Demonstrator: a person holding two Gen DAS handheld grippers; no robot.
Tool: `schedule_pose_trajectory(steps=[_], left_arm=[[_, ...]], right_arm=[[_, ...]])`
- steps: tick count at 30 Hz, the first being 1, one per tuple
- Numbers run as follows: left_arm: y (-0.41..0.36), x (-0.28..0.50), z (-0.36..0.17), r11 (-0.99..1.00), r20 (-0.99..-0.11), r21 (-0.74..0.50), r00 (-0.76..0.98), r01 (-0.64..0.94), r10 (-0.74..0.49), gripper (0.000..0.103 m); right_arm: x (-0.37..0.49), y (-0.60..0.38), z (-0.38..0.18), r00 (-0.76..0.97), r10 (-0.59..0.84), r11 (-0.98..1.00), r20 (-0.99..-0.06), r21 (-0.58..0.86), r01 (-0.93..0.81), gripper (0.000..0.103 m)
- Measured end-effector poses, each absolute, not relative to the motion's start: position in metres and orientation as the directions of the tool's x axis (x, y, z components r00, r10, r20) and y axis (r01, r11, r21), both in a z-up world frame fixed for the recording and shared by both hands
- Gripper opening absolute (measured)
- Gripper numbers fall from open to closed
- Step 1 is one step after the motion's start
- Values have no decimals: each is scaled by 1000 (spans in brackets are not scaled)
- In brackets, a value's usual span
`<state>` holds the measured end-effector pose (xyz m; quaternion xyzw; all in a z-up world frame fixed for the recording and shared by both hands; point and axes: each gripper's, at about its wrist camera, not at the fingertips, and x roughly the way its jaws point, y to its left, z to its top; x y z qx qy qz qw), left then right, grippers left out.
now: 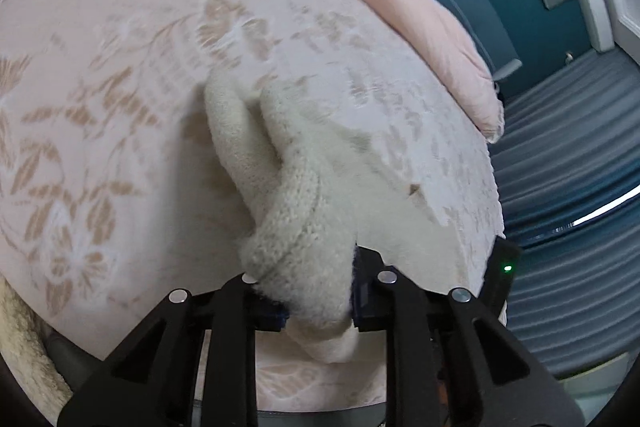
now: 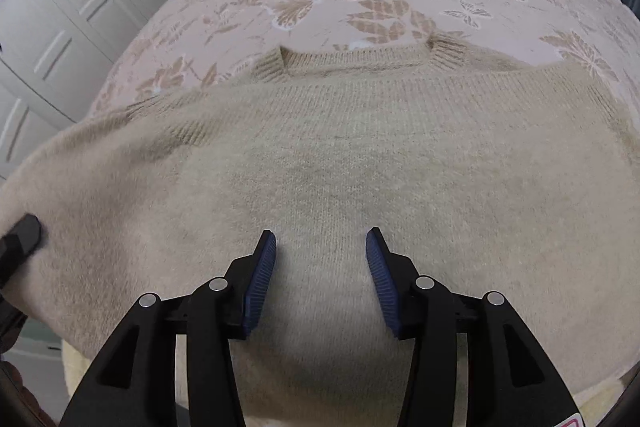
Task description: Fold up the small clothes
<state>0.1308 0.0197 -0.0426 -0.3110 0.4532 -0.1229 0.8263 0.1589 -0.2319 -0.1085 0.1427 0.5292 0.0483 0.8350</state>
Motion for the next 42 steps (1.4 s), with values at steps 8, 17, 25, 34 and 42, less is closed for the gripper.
schedule_pose_trajectory(steps=[8,17,25,34,42], left_arm=[[-153,116,51,787,-594,-493,516,371,-616,20],[-261,73,-38,793,-748,-425,324,437,-579,69],[-195,42,-68,892,-821,-54,488,450,-296,91],[-183,57,-94,908,-834,13,506,419,-222,91],[-176,82,-103,913,-876,-153,375,377,-302,17]], right_arm=[[67,-360,-73,576,208,876,-791,413,251,47],[-10,-471,-65,614,159,769,-773,487,413,67],[20,-448,-78,604,345,708,-719,621,335,77],[78,-400,-82,517,372,744,-771,581,331,32],[54,-423,22,769,370,778,-521,627,51,16]])
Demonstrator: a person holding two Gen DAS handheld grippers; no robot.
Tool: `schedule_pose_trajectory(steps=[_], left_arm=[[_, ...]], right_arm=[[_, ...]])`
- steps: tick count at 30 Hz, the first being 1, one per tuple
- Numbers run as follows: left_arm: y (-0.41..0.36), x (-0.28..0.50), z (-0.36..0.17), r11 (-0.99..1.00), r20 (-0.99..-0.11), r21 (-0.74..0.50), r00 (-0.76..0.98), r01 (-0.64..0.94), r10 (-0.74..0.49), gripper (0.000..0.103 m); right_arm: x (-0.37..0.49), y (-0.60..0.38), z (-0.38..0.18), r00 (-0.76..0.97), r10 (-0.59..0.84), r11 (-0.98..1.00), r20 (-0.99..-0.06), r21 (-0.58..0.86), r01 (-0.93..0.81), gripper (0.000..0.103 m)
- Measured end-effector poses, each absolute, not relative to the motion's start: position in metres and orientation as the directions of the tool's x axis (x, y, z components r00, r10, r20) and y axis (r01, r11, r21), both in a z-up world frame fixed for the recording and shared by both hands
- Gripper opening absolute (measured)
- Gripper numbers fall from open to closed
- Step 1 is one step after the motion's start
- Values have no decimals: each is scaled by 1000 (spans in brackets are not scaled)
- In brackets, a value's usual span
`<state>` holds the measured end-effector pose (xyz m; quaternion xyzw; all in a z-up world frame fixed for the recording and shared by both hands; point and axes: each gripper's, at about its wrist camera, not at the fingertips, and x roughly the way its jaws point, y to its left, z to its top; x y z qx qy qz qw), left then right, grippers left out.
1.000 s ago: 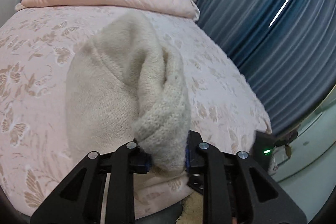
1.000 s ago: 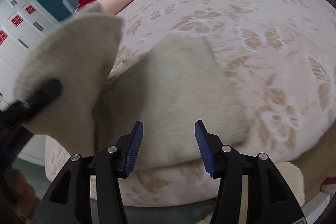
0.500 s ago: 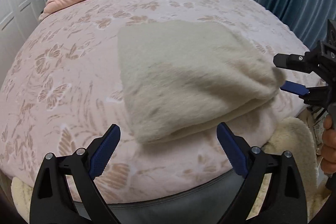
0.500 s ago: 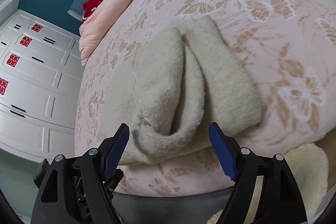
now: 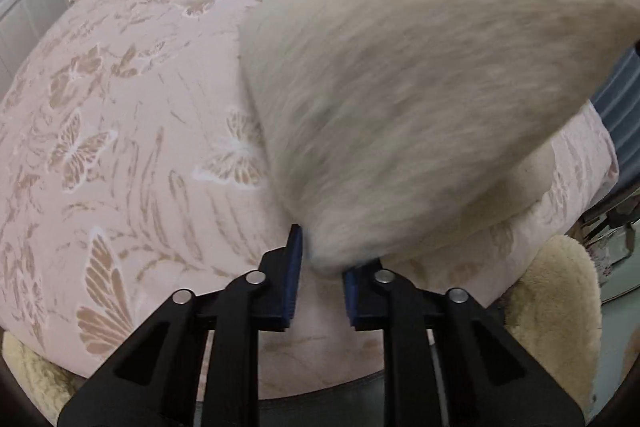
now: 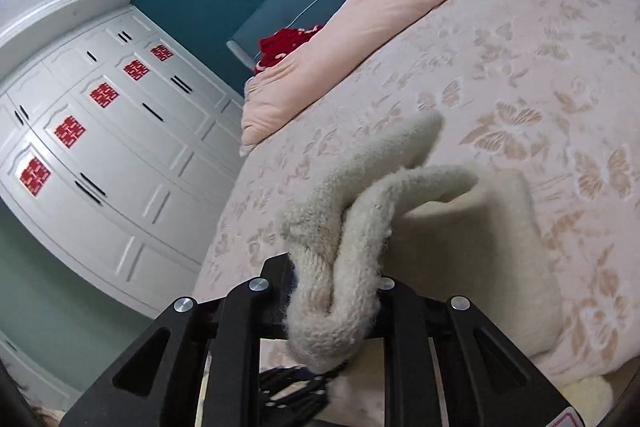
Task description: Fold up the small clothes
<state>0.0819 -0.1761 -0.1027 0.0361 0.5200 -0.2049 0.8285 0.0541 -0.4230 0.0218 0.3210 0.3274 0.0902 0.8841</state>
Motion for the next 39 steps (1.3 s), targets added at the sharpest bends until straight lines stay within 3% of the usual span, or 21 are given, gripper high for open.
schedule_pose_trajectory(steps=[2,4,8,13,14,16,18,19,20,22,24,27,29,31,33,39], left_arm=[[-181,82,-105,911,-880,-132,377,392,-290,11],[-187,82,-110,910,-888,-109,373,399,-270,11],[-186,84,-114,920,-897,-131,352,370,-269,11],[-184,86,-115,921,-902,-128,343,367,-262,12],[-185,85,-113,921,-903,-122,343,369,-257,13],[-185,81,-109,916,-904,-102,348,388,-247,17],[-181,76,-101,914,-901,-92,359,395,-246,32],[-175,73,-97,920,-896,-86,374,381,-238,52],[-169,71,-92,927,-890,-84,391,365,-234,65],[-156,67,-85,933,-879,-100,409,345,-246,68],[-145,65,-79,943,-879,-89,420,321,-226,70],[-132,62,-69,956,-878,-59,441,289,-188,73],[-127,59,-60,961,-871,-37,463,272,-165,77],[-121,57,-51,964,-859,-29,486,264,-159,83],[-117,56,-45,967,-849,-26,505,252,-154,86],[-117,57,-40,965,-847,-35,505,259,-166,86]], right_arm=[[65,-447,-37,662,259,827,-703,515,224,16],[61,-474,-106,516,264,782,-815,494,380,16],[40,-475,-99,608,303,727,-734,590,351,16],[44,-475,-131,548,300,749,-781,549,371,16],[39,-480,-129,568,327,710,-755,593,380,18],[32,-487,-114,594,298,688,-747,600,409,31],[20,-484,-85,611,168,743,-774,506,438,40],[16,-480,-68,623,94,784,-776,444,435,40],[13,-472,-49,639,33,823,-768,384,418,40],[16,-458,-18,677,53,862,-734,376,340,36],[33,-437,4,699,183,867,-691,448,216,28],[64,-388,12,678,264,901,-686,425,80,26],[90,-357,-19,595,297,914,-747,403,51,26],[107,-325,-87,400,354,909,-845,412,65,25],[99,-308,-130,364,380,892,-850,441,99,22],[79,-345,-44,518,289,907,-805,404,122,13]])
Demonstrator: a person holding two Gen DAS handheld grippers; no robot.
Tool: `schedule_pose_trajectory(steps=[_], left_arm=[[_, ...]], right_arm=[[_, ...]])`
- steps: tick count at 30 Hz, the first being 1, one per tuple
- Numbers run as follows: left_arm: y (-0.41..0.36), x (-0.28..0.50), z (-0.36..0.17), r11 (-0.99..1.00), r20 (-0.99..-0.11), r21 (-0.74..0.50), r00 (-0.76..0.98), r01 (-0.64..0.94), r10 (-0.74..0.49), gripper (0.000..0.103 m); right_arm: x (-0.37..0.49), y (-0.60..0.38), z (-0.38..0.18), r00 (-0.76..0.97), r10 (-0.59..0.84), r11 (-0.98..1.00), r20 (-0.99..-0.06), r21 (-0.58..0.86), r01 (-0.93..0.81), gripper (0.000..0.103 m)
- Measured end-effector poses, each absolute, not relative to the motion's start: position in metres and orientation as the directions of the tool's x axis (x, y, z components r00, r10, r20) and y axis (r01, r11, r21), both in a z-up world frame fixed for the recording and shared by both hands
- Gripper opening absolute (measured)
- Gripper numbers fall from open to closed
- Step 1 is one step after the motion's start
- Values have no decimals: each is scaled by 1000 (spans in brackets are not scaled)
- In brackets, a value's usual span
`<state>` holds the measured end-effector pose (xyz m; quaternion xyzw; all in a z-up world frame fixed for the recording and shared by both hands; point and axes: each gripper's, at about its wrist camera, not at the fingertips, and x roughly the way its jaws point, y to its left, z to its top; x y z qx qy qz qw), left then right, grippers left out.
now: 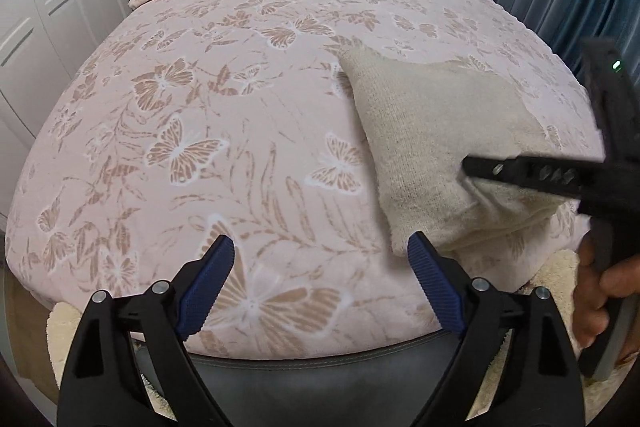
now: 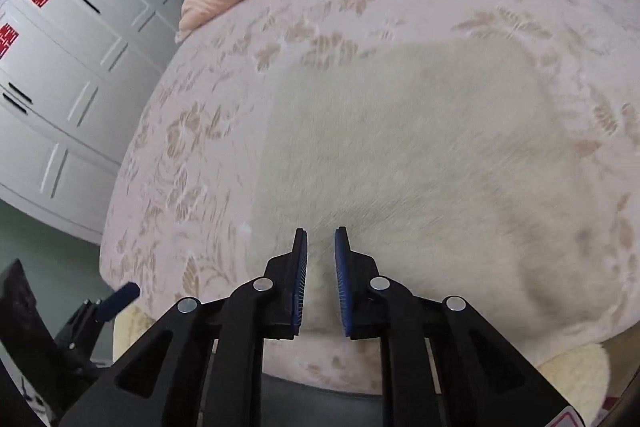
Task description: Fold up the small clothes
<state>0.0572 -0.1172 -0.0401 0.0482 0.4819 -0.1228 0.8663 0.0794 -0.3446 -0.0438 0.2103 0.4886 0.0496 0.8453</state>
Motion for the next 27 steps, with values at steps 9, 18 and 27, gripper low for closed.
schedule_pose_trajectory(steps=[9,18,27], left_arm=[[-156,57,-40,944,-850,-17,493,331,-188,89],[-182,56,-45,931,-867,8,466,366,-176,89],[-179,57,-50,936,-880,33,454,350,-139,90]], right_arm=[[33,-443,-105,449,193,835,-873,386,391,1],[79,-472,-73,511,87,865,-855,319,386,68],[75,-465,-57,613,162,851,-773,424,310,20]])
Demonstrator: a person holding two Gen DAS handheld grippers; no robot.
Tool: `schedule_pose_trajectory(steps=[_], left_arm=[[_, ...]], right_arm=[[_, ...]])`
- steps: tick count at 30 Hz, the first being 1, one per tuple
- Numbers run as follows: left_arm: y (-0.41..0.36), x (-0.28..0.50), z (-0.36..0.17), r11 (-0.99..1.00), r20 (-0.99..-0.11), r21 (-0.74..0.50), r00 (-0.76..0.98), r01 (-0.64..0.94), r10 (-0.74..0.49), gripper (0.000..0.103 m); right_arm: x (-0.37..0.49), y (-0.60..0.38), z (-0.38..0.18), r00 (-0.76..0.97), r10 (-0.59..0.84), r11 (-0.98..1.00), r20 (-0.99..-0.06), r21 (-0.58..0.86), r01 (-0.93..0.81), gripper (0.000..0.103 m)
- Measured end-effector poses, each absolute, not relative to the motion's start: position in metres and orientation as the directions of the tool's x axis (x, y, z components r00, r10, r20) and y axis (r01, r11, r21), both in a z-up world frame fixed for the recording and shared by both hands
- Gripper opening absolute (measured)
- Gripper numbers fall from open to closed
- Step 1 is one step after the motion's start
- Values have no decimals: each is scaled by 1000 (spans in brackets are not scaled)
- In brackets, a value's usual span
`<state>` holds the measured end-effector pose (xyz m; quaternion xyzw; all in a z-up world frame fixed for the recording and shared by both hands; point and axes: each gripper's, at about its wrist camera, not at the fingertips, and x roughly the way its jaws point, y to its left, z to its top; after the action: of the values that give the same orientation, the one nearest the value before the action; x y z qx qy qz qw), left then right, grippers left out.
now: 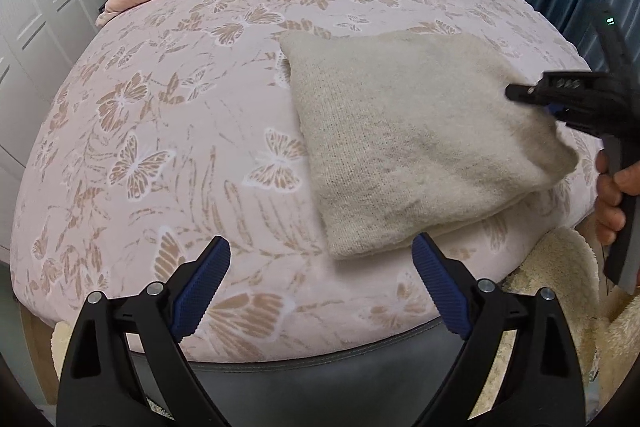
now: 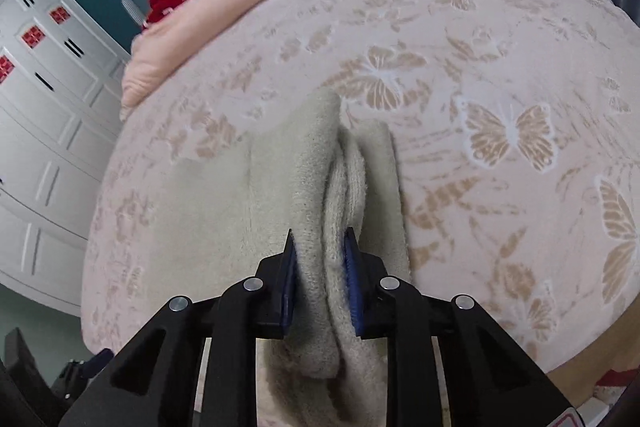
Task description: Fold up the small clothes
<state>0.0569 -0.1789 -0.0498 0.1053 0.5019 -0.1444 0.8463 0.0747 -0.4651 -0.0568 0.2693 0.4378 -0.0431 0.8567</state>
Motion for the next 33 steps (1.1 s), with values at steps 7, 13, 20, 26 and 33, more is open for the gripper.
schedule_pose_trajectory(steps=[7,13,20,26,33], left_arm=[[-183,64,-60,944,-902,-15,403,330,-155,90],[-187,63,-54,938,-889,-28,421,346,-182,90],[-216,89,-46,938,-881,-87,413,336,-230,91],[-229,102,-60,941,-895,-16,414,337,-163,91],[-225,103,-87,948,-930,-51,330,314,-160,91]], right_arm=[[73,-480,-102,536,148,841,-831,391,374,32],[46,-467,-47,640,160,846,-752,438,303,35],[53,-411,-101,458,130,943,-880,252,217,12],[40,-418,-70,510,97,951,-855,231,207,8],[36,-437,-104,454,145,926,-879,282,252,2]])
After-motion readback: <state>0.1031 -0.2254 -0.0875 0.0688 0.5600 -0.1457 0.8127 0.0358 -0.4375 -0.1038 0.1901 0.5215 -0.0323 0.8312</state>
